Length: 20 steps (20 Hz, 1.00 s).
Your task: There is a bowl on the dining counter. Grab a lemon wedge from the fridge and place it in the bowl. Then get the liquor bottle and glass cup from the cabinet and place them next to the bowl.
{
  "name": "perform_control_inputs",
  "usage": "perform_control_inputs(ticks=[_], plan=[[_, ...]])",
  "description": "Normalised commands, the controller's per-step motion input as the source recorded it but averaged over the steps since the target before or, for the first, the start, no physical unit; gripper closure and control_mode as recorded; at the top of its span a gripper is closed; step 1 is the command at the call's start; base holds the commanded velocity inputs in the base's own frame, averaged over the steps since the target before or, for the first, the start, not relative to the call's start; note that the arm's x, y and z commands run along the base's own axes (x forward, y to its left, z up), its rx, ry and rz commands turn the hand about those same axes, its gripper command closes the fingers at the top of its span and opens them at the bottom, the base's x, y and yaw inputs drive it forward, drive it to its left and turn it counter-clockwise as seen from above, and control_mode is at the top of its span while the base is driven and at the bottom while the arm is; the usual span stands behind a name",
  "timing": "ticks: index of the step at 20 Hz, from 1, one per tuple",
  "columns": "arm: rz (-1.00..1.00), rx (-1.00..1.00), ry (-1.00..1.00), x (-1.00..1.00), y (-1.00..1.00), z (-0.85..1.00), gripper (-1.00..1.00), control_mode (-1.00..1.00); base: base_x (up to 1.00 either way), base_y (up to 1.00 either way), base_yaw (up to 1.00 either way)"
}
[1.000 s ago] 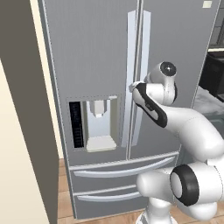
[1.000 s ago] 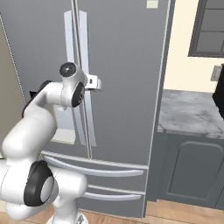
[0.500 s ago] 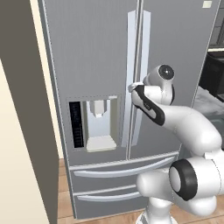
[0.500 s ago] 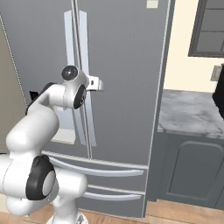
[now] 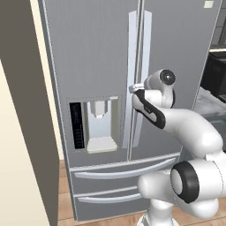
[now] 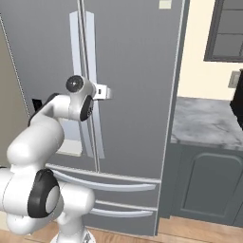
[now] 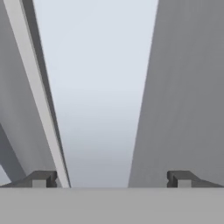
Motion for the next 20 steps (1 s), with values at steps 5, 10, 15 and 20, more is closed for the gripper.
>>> perform_control_inputs(ticks=[5, 10, 15, 20], plan=[[0.00, 0.00, 0.00, 0.25, 0.23, -0.14, -1.00, -1.00, 0.00, 0.00, 0.00], [0.00, 0.00, 0.00, 0.35, 0.27, -0.11, -1.00, -1.00, 0.00, 0.00, 0.00], [0.00, 0.00, 0.00, 0.55, 0.22, -0.05, 1.00, -1.00, 0.00, 0.00, 0.00], [0.00, -0.03, 0.04, 0.15, 0.03, -0.12, 1.00, -1.00, 0.00, 0.00, 0.00]])
